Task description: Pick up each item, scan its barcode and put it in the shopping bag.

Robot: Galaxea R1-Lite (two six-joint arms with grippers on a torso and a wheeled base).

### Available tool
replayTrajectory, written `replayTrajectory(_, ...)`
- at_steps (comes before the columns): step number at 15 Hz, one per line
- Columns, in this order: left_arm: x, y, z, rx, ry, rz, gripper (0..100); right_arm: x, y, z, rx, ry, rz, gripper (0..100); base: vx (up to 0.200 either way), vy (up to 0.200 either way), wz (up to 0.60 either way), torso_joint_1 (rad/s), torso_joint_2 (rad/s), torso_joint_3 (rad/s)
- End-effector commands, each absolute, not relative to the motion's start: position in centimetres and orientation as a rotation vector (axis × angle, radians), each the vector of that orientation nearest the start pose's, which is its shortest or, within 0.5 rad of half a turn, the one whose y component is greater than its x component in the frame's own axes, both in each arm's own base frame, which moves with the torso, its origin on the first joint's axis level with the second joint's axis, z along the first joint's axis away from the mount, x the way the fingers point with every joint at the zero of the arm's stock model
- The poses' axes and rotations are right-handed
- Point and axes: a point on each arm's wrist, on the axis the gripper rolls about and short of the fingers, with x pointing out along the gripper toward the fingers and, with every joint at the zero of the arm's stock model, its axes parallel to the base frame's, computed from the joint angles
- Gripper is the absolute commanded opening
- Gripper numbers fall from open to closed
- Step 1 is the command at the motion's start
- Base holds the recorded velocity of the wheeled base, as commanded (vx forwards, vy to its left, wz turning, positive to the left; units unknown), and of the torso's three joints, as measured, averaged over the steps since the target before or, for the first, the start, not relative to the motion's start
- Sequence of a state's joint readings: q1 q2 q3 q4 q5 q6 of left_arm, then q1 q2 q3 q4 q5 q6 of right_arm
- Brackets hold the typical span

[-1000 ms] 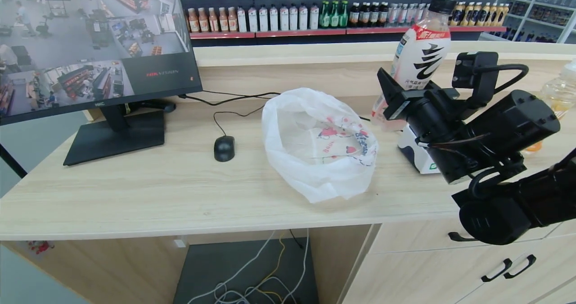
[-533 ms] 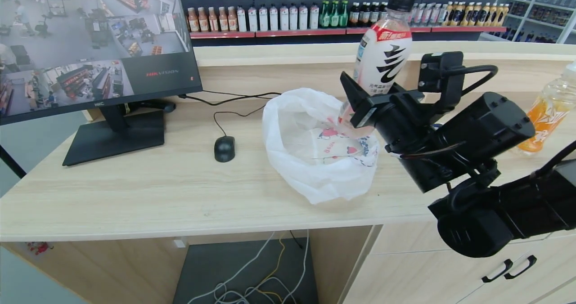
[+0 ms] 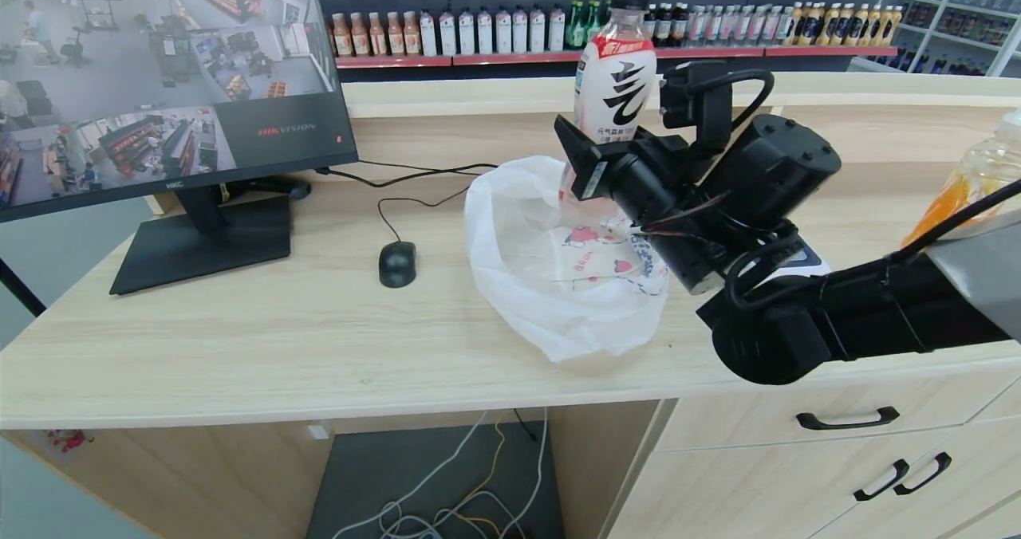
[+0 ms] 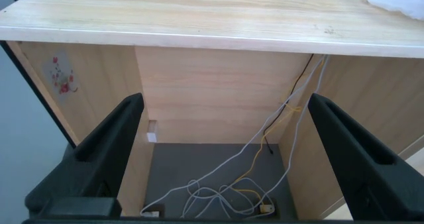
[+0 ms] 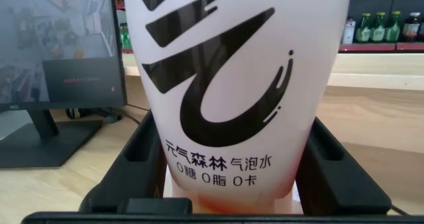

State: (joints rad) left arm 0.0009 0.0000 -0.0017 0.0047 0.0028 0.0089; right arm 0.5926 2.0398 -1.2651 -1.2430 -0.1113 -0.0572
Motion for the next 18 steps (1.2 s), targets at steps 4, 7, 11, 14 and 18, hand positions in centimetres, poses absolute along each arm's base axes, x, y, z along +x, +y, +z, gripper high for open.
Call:
replayTrajectory(4,-2.3,0.0,7.5,0.008,0.003,0.005,100,37.1,24.4,22.7,0.1,-0.382,0.464,0,0.0,0.0,0.0,0.0,0.0,0.0)
replayTrajectory(7,-2.3,0.0,7.6,0.008,0.002,0.005,100,38.5,25.4,20.6,0.093,-0.353,0.466,0,0.0,0.0,0.0,0.0,0.0,0.0)
replayTrajectory(11,-2.3,0.0,7.5,0.008,0.003,0.003,100,39.6,25.4,18.9,0.085,-0.323,0.456,0,0.0,0.0,0.0,0.0,0.0,0.0)
replayTrajectory(14,-2.3,0.0,7.5,0.008,0.003,0.005,100,40.0,25.2,18.4,0.08,-0.313,0.449,0,0.0,0.0,0.0,0.0,0.0,0.0)
replayTrajectory(18,-2.3,0.0,7.5,0.008,0.003,0.005,100,40.4,25.3,17.5,0.079,-0.297,0.447,0,0.0,0.0,0.0,0.0,0.0,0.0)
